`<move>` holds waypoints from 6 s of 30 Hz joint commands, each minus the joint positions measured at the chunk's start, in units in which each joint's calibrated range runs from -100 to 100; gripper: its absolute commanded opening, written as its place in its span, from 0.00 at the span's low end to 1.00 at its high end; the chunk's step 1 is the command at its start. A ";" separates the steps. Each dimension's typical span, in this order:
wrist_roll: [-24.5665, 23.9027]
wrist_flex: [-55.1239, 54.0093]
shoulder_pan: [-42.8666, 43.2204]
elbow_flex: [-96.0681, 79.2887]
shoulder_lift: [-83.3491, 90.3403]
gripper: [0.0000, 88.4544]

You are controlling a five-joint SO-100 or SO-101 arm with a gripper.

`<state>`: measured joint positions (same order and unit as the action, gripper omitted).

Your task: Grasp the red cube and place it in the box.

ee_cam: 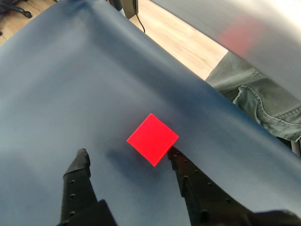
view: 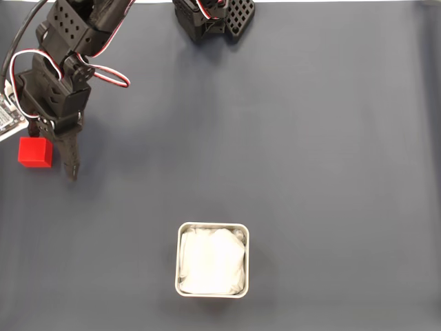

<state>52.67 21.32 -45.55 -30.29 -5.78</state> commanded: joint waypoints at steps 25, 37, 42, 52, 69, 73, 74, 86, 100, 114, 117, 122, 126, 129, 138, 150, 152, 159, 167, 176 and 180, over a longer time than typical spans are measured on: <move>-1.32 -4.03 1.87 4.92 -2.11 0.44; -1.51 -4.03 2.08 8.76 -5.58 0.45; -1.51 -4.03 2.23 9.58 -6.18 0.45; -2.30 -4.11 3.22 10.31 -6.18 0.45; -2.69 -4.19 4.36 9.85 -5.06 0.45; -2.25 -4.60 4.21 9.85 -5.40 0.40; -2.20 -4.60 4.21 9.85 -5.49 0.39; -1.07 -4.76 3.93 10.31 -6.18 0.25; -0.24 -4.76 3.36 11.95 -7.31 0.15; 0.15 -4.60 3.43 12.13 -7.14 0.13; 0.24 -4.35 3.65 12.13 -6.53 0.13; 0.63 -3.21 4.43 12.13 -4.80 0.13; 0.68 -0.99 5.49 12.77 -2.37 0.13; 0.78 1.38 6.42 13.59 -0.55 0.13; 0.63 7.12 9.40 15.96 4.65 0.13; 0.63 14.01 13.45 20.07 9.07 0.13; 0.63 14.34 14.23 20.16 9.93 0.13; 0.59 16.06 17.64 20.89 12.71 0.13; 0.83 17.29 21.90 21.07 15.39 0.13; 1.12 17.86 26.66 22.44 16.78 0.14; 1.12 18.52 28.86 23.81 16.78 0.14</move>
<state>53.31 39.30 -18.55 -9.86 6.99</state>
